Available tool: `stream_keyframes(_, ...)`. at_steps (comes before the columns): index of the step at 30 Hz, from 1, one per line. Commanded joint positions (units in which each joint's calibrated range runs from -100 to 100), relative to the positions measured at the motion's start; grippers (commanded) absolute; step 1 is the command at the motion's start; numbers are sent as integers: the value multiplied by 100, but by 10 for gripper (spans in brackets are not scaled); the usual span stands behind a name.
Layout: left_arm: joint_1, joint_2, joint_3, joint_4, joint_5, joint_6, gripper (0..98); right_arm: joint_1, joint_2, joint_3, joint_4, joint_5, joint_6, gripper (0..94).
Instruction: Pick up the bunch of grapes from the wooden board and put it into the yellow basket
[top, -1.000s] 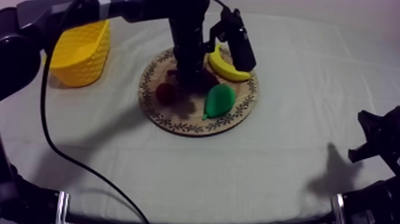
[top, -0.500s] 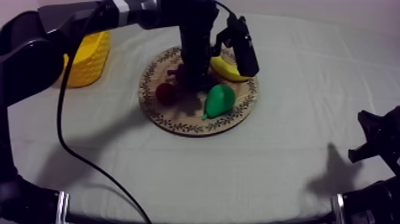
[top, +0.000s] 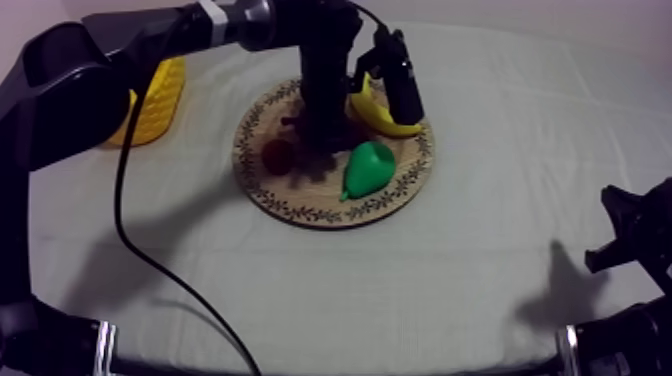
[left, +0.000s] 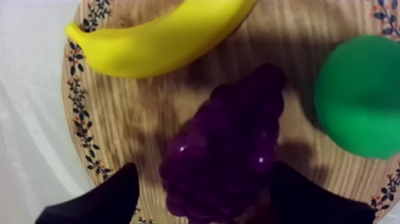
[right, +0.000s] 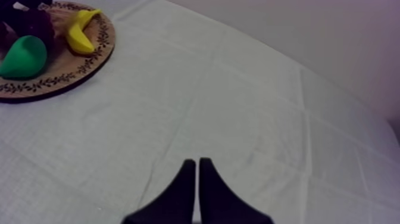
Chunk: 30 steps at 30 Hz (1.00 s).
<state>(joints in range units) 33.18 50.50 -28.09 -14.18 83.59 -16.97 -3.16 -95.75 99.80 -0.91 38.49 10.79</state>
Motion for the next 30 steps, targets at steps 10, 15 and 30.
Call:
stream_keyframes(10,-3,373,-209,-24,10,23,737,2,-1,-2,0,-3,17,3)
stream_keyframes(15,0,422,-210,-25,-35,60,589,2,-1,-2,0,-3,17,3)
stream_keyframes(30,28,-394,403,-41,-70,216,453,2,-1,-2,0,-3,17,3)
